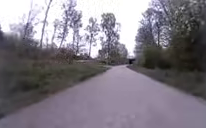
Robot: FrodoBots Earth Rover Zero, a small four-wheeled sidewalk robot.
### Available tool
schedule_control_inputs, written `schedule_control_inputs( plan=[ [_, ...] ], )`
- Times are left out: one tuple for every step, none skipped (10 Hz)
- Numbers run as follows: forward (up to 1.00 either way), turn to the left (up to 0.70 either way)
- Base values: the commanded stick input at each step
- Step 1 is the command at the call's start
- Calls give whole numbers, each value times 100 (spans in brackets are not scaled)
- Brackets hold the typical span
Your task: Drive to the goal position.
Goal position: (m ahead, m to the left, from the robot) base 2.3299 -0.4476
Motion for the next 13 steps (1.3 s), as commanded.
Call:
schedule_control_inputs(
  plan=[
    [100,0],
    [100,0],
    [100,0],
    [100,0],
    [100,-4],
    [100,-10],
    [100,-17],
    [100,-23],
    [100,-29],
    [100,-36],
    [88,-47],
    [48,-71],
    [8,-95]
  ],
)
